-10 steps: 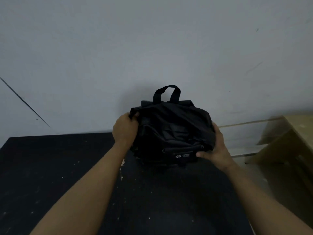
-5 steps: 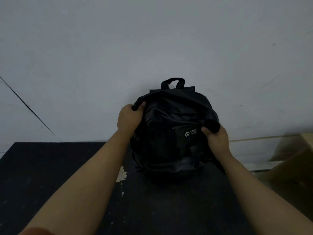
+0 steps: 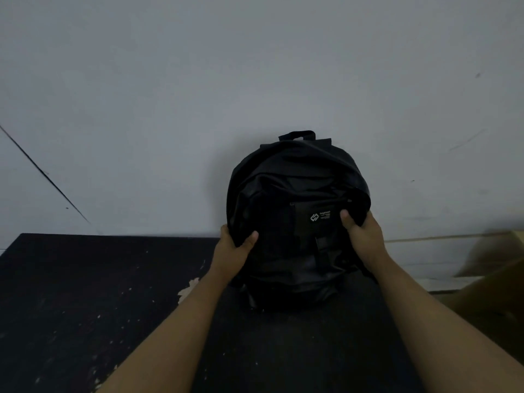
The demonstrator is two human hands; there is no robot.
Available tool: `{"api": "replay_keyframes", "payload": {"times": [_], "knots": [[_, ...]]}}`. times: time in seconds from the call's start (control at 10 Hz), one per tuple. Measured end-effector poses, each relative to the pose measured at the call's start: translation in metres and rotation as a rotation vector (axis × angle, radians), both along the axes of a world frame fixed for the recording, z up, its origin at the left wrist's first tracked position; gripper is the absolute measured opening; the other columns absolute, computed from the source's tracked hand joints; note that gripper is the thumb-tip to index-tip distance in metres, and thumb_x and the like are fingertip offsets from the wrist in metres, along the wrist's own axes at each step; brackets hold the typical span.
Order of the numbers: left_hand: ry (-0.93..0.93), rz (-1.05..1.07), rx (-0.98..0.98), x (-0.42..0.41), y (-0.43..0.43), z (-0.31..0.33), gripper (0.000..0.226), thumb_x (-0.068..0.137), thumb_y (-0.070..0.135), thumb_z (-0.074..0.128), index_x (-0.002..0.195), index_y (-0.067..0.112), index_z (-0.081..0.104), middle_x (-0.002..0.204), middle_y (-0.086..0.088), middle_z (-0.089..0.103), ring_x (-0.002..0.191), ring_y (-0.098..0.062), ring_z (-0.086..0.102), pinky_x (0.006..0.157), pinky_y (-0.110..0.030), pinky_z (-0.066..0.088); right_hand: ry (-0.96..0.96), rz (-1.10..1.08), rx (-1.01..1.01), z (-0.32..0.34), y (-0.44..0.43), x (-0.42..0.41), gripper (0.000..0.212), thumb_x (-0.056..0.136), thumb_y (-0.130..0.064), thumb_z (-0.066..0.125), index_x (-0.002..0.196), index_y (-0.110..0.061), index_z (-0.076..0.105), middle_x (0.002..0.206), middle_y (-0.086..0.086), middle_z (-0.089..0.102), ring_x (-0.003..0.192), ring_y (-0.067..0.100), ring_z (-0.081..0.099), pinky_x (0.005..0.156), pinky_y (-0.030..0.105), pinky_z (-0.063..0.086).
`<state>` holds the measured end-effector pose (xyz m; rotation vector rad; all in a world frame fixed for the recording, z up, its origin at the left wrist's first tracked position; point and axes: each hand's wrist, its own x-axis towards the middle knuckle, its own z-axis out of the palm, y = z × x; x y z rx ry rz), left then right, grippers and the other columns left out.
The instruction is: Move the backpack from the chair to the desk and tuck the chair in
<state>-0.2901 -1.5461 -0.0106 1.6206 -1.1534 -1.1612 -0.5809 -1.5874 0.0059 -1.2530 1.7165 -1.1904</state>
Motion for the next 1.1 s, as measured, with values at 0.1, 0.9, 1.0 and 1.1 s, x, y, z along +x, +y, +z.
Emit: {"api": "replay_keyframes", "payload": {"times": [0.1,0.9,1.0,1.1], "knots": [[-0.210,0.088,-0.059,-0.012,0.000,-0.001,0.038,0.090,0.047,0.059,0.111,0.021,0.042,0.101,0.000,0.059,0.101,-0.030,0.060,0.079,-0.034,0.044,0.112,-0.047,-0.077,0.002,0.006,0.003,0.037,0.095,-0.029,0.058,0.126,-0.009,0.056,0.118,0.015,0.064,0.110,0.032,0.058,0.087,0.030,0.041],[-0.341,-0.012,0.205,0.016,-0.027,-0.007,0.098,0.067,0.081,0.054,0.138,0.026,0.015,0.128,-0.011,0.056,0.114,-0.035,0.054,0.104,-0.062,0.033,0.075,0.057,0.062,0.013,-0.016,0.004,0.088,0.084,-0.042,0.068,0.150,-0.027,0.012,0.146,0.017,0.036,0.128,0.031,0.044,0.104,0.039,0.038],[-0.430,0.023,0.178,0.019,-0.020,-0.009,0.094,0.069,0.074,0.061,0.138,0.034,0.012,0.131,-0.010,0.054,0.121,-0.036,0.049,0.108,-0.067,0.012,0.143,0.014,-0.036,0.018,-0.014,0.004,0.088,0.082,-0.027,0.069,0.149,-0.025,0.012,0.148,0.021,0.024,0.134,0.033,0.031,0.103,0.034,0.029],[-0.423,0.017,0.159,0.021,-0.017,-0.001,0.096,0.066,0.068,0.064,0.139,0.037,0.009,0.141,-0.017,0.041,0.125,-0.037,0.042,0.109,-0.068,0.005,0.264,0.044,-0.142,0.029,-0.007,0.007,0.083,0.081,-0.019,0.066,0.148,-0.018,0.018,0.148,0.020,0.023,0.135,0.023,0.022,0.103,0.033,0.026]]}}
